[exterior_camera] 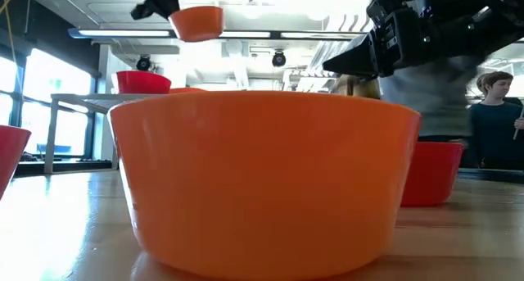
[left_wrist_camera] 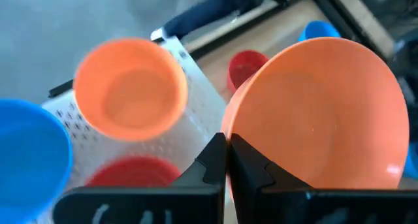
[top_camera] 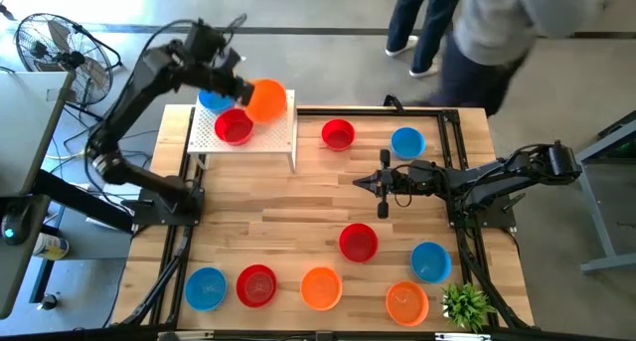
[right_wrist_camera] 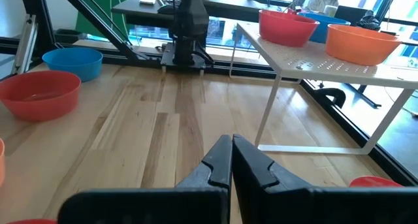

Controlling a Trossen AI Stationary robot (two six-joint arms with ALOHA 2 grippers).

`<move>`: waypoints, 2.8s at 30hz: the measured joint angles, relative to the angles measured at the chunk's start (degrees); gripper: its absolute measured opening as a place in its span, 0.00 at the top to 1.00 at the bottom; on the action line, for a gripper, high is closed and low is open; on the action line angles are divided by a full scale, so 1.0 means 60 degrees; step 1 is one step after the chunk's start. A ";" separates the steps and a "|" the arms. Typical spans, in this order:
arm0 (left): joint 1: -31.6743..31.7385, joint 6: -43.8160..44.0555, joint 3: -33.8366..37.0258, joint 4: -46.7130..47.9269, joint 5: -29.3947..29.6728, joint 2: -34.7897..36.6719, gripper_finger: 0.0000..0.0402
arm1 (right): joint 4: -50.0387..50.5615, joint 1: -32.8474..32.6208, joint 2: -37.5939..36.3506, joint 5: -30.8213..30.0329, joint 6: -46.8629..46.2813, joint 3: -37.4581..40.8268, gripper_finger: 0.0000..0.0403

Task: Pick & Place Mini bowls
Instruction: Stack the orange bowl on top of the orange bowl on the shelf, then stack the red bowl on top of the red bowl on the shelf

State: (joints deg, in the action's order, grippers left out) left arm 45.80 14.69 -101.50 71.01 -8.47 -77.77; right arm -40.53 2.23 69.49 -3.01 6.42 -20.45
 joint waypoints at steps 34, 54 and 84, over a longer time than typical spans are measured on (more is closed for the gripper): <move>0.2885 -0.1660 -0.0238 -0.0172 -0.0207 -0.2599 0.99 | 0.0004 -0.0001 0.0000 0.0003 0.0011 0.0000 1.00; 0.2863 -0.1657 -0.0225 -0.0086 -0.0164 -0.3086 0.91 | 0.0004 -0.0001 0.0000 0.0000 0.0015 0.0000 1.00; -0.0404 -0.2406 0.2341 -0.3223 0.1538 0.1126 0.97 | 0.0004 0.0000 0.0000 0.0000 0.0011 0.0000 1.00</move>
State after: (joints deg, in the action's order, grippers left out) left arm 43.38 0.26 -87.45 51.67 0.76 -71.02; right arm -40.51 2.23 69.49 -3.01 6.48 -20.45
